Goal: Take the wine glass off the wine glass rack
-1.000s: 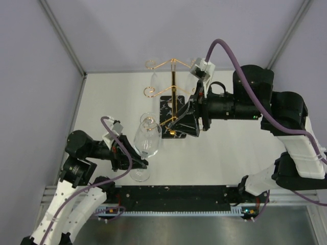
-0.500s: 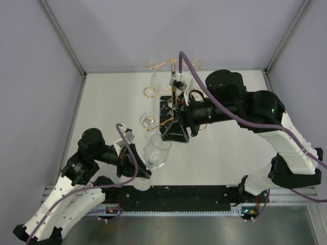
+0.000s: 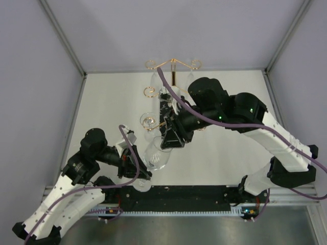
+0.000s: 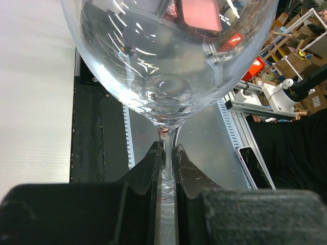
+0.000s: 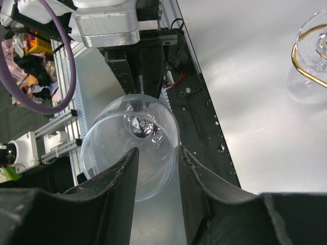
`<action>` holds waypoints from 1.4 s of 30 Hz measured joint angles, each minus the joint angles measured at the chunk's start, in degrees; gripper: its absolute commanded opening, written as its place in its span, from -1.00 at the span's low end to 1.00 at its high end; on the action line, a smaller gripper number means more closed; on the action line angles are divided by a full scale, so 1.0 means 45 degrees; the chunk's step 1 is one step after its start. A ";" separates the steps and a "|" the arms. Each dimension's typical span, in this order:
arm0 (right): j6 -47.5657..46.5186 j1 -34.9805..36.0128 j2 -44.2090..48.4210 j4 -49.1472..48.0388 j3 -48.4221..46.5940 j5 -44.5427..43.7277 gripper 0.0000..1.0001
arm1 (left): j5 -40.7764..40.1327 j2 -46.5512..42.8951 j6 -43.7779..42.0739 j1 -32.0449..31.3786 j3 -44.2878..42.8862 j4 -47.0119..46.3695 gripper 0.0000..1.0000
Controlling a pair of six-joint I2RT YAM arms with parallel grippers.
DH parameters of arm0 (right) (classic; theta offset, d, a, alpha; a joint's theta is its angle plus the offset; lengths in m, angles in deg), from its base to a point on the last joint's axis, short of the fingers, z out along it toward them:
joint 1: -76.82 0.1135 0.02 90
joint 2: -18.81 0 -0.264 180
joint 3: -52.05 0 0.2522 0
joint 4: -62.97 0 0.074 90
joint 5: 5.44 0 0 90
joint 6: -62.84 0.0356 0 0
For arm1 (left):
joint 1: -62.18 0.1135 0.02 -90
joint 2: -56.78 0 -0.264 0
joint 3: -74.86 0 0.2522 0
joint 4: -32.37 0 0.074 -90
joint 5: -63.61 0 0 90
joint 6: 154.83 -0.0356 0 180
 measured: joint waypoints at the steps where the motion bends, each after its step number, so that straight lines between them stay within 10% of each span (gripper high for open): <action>1: -0.0063 -0.0010 -0.0010 -0.0005 0.0107 0.0087 -0.32 | 0.0010 0.0019 -0.0039 -0.0029 0.0000 0.0029 -1.00; 22: -0.0500 -0.0321 -0.0321 0.0296 0.0452 0.0520 -0.61 | 0.0019 0.0539 -0.0359 -0.0301 -0.0155 0.0500 -1.00; 30: -0.0869 -0.0374 -0.0408 0.0432 0.0840 -0.0073 -1.00 | -0.0107 0.0923 -0.0257 -0.0369 -0.0364 0.1205 -0.98; 42: -0.0967 -0.0359 -0.0384 0.0471 0.1870 -0.0495 -1.00 | -0.1146 0.1025 -0.0695 -0.0389 -0.0622 0.1064 0.09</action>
